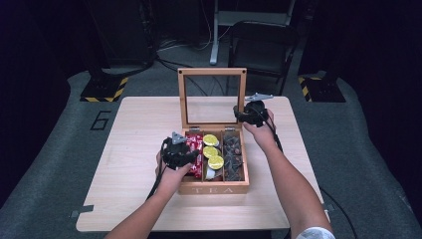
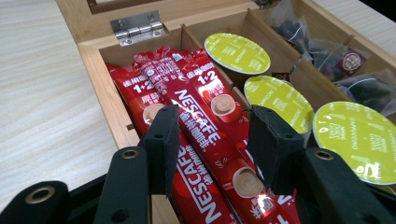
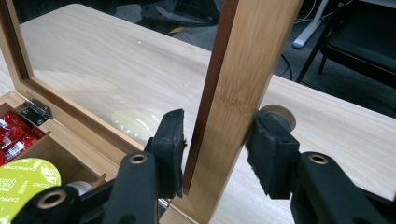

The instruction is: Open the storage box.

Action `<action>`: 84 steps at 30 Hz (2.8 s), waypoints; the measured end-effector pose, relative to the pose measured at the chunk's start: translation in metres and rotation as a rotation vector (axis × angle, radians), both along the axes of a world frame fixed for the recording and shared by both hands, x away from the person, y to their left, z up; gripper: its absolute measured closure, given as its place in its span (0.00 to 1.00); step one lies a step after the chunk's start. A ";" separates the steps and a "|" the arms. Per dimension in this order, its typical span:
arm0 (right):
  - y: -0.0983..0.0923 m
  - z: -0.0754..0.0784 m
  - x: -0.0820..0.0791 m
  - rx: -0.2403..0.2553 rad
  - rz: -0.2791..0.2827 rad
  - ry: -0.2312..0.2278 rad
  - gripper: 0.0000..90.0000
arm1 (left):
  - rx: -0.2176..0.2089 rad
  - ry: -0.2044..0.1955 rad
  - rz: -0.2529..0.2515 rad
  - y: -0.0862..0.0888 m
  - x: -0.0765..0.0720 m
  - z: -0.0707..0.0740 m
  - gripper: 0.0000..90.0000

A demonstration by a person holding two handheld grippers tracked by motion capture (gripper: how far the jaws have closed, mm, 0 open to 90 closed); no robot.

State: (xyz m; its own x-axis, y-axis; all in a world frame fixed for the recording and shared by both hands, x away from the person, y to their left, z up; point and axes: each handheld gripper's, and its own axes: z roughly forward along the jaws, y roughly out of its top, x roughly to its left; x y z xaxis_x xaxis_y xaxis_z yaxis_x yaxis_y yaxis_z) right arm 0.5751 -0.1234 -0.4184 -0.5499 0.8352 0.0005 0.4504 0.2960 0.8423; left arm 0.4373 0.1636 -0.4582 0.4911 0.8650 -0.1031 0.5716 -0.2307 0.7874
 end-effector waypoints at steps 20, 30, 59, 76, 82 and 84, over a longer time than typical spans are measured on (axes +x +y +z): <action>0.000 -0.002 -0.001 -0.011 0.001 -0.005 0.63 | 0.044 -0.053 0.030 -0.004 -0.005 0.003 0.95; -0.001 0.000 -0.002 -0.008 -0.001 -0.008 0.63 | 0.000 -0.084 0.048 0.007 -0.006 0.015 0.96; 0.000 0.001 -0.003 -0.008 -0.005 -0.006 0.63 | -0.003 -0.035 0.232 0.109 -0.012 -0.020 0.96; -0.001 0.001 -0.003 -0.013 -0.004 -0.011 0.63 | 0.022 0.025 0.307 0.145 -0.019 -0.049 0.96; -0.002 0.002 -0.004 -0.002 -0.005 -0.015 0.62 | 0.021 0.042 0.320 0.151 -0.018 -0.055 0.94; -0.003 0.003 -0.003 -0.003 -0.004 -0.019 0.62 | 0.025 0.051 0.318 0.151 -0.019 -0.056 0.92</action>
